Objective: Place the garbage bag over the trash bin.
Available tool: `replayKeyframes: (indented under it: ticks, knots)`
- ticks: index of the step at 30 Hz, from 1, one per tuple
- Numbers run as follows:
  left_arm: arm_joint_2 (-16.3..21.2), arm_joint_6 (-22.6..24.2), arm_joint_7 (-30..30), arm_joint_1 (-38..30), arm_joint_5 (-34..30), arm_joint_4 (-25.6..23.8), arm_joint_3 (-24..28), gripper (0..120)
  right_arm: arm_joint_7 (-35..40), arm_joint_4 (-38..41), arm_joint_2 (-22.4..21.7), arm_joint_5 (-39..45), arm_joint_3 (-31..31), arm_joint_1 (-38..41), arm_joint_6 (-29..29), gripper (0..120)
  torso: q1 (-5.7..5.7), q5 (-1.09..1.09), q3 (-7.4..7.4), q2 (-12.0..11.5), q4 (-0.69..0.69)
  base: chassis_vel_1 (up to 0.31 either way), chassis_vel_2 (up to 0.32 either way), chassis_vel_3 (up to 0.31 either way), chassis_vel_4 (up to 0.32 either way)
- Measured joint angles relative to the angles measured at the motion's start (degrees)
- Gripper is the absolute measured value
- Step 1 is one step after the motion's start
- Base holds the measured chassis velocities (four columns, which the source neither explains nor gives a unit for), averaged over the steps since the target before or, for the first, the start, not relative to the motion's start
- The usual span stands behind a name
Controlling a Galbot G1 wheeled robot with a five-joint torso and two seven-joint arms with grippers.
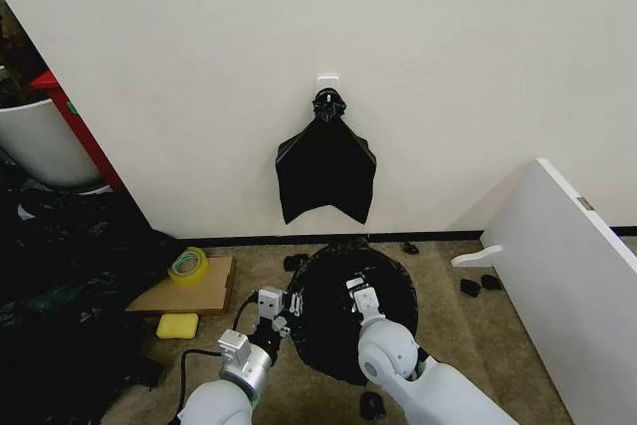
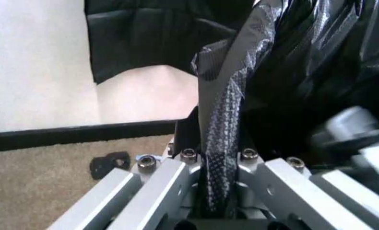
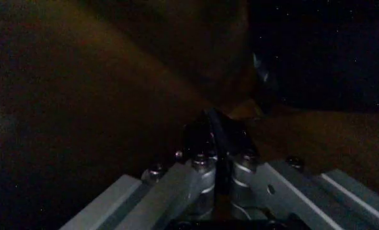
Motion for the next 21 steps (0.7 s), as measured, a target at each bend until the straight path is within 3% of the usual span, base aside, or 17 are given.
replayKeyframes:
  ticks: [4, 11, 21]
  knots:
    - [-0.13, 0.0, 0.01, 0.06, -0.17, -0.02, -0.04, 1, -0.48, 2.22, -0.39, 0.48, -1.33, -0.5, -0.06, 0, 0.0, 0.0, 0.0, 0.0, -0.01, 0.0, 0.0, 0.0, 0.0]
    - [0.28, 0.16, 0.29, 0.99, 0.09, -1.14, -0.06, 1, -0.41, -5.32, 2.97, -0.24, -2.75, 1.33, -0.09, 0, 0.0, 0.01, 0.0, 0.0, 0.01, 0.0, 0.0, 0.0, 0.0]
    - [0.54, 0.16, 0.91, 1.5, 0.51, -1.53, 0.12, 1, -0.44, -8.52, 2.15, -0.17, -0.3, 3.14, 0.11, 0, 0.0, 0.01, 0.0, 0.0, 0.0, 0.0, 0.0, 0.0, 0.0]
